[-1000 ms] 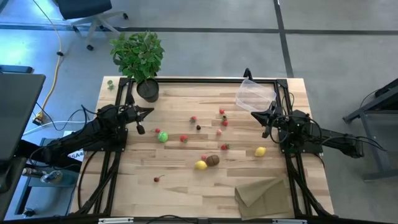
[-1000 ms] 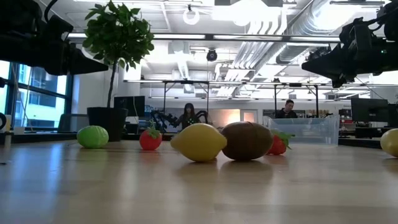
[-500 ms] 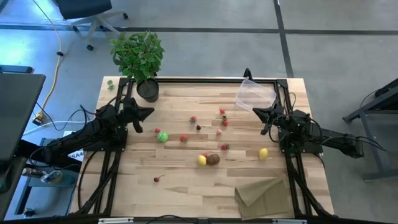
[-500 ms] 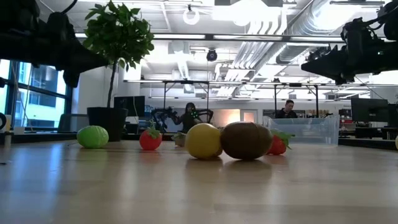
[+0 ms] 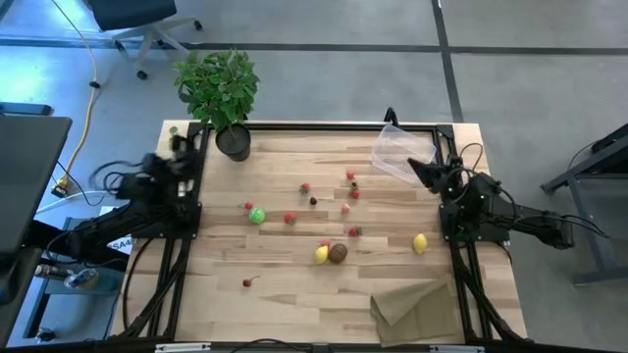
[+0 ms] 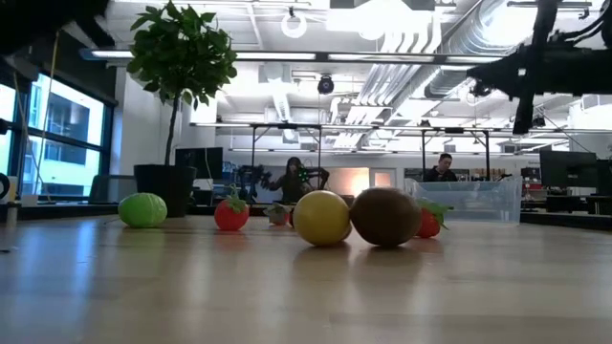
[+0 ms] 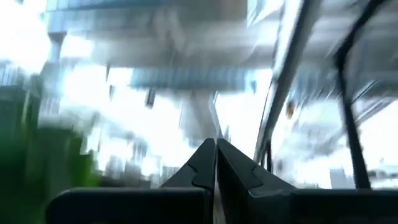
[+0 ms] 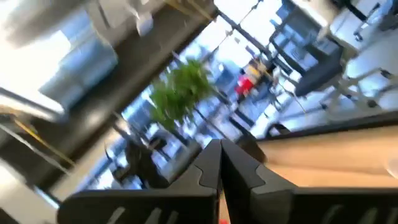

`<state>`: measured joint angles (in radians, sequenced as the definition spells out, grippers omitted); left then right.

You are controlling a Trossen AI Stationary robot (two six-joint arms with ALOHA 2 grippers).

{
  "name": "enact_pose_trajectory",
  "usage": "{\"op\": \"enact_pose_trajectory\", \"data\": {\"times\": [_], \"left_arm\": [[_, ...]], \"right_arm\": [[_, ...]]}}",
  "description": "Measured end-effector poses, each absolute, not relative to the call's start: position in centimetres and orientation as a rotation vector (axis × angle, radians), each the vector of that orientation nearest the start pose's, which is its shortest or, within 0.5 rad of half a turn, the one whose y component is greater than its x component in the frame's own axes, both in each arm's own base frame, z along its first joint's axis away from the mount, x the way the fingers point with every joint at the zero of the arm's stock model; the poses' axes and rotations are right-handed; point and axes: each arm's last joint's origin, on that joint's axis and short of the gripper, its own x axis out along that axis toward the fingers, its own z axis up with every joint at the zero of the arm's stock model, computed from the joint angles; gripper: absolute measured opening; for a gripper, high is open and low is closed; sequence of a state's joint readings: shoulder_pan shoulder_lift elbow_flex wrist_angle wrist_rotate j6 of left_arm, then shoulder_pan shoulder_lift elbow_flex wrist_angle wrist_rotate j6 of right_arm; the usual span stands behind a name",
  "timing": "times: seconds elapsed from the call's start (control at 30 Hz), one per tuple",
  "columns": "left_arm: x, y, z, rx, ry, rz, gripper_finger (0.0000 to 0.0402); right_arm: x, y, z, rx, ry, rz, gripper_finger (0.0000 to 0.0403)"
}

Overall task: Pick and placing Produce into tupperware
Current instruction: Move the transparent bin

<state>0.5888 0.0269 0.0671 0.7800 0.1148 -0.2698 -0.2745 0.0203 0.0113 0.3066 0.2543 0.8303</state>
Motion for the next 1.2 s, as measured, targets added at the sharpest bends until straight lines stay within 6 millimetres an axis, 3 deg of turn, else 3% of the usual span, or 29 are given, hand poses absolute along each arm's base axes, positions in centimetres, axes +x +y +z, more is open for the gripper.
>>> {"op": "enact_pose_trajectory", "data": {"times": [0.07, 0.17, 0.3, 0.47, 0.67, 0.8, 1.0, 1.2], "left_arm": [[4.9, 2.8, 26.5, 0.108, -0.879, 0.320, 0.0003], [4.9, 2.6, 28.6, 0.163, -0.801, 0.309, 0.0003], [6.4, 3.3, 31.4, 0.168, -0.498, 0.283, 0.0003], [9.8, 5.3, 32.9, 0.093, -0.078, 0.221, 0.0003], [13.4, 7.7, 32.2, -0.017, 0.322, 0.191, 0.0003], [14.8, 8.4, 31.1, -0.068, 0.471, 0.165, 0.0003], [15.7, 6.9, 30.0, -0.035, 0.613, 0.221, 0.0003], [16.1, 4.4, 29.4, 0.039, 0.707, 0.298, 0.0003]], "right_arm": [[8.5, -3.1, 20.3, 0.781, -0.565, -0.301, 0.0000], [8.2, -2.7, 21.4, 0.715, -0.631, -0.177, 0.0000], [7.5, -2.5, 23.5, 0.646, -0.649, -0.181, 0.0000], [7.0, -2.4, 27.0, 0.563, -0.474, -0.295, 0.0000], [7.2, -2.8, 31.3, 0.527, -0.086, -0.550, 0.0000], [8.7, -3.5, 33.0, 0.509, 0.224, -0.728, 0.0000], [12.8, -5.7, 33.9, 0.467, 0.614, -0.937, 0.0000], [16.8, -10.3, 32.6, 0.476, 0.842, -0.985, 0.0000]]}}
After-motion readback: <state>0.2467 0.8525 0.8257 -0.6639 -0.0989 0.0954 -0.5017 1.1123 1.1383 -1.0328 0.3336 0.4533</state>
